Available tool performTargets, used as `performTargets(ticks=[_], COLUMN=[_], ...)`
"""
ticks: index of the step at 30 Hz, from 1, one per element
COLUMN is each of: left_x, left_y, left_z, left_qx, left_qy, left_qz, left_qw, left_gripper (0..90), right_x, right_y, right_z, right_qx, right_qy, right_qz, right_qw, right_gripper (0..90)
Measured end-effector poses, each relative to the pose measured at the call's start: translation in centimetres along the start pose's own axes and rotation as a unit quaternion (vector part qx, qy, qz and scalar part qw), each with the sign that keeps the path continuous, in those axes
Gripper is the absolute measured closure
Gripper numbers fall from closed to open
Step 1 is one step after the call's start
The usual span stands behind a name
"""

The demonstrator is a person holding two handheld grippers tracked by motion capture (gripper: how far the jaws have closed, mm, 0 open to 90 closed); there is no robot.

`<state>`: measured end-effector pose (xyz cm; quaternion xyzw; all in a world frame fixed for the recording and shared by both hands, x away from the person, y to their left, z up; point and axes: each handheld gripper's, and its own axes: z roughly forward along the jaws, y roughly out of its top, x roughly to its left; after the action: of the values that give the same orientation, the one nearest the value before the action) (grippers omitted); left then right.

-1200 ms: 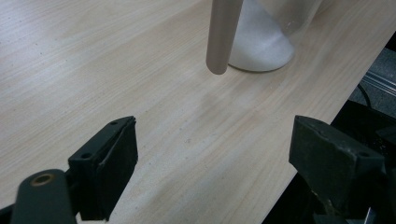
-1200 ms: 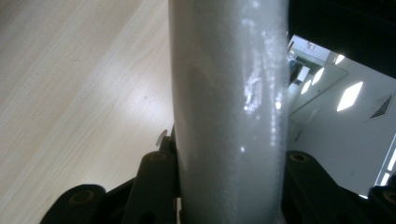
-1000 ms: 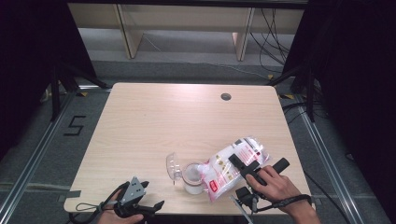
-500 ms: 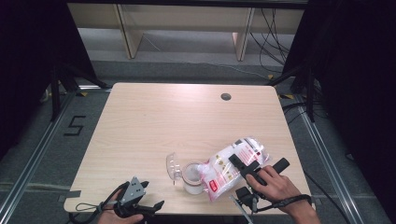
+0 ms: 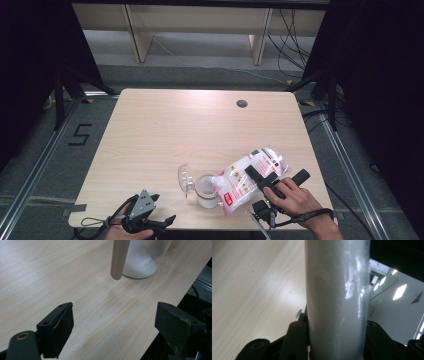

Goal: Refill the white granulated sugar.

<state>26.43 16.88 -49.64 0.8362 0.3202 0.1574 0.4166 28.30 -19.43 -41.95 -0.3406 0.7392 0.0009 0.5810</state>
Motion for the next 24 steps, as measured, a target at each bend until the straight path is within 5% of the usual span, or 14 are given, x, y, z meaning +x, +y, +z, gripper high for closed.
performTargets(ticks=[24], left_x=[0.04], left_y=[0.02], left_z=[-0.06], left_qx=[0.005], left_qy=[0.000], left_qz=[0.004], left_qw=[1.0000], left_gripper=[15.2], right_x=[-0.06], right_y=[-0.05], right_z=[-0.03], right_qx=[-0.001], right_qy=[0.004], right_qz=[-0.003], right_qw=[1.0000], right_gripper=[70.1])
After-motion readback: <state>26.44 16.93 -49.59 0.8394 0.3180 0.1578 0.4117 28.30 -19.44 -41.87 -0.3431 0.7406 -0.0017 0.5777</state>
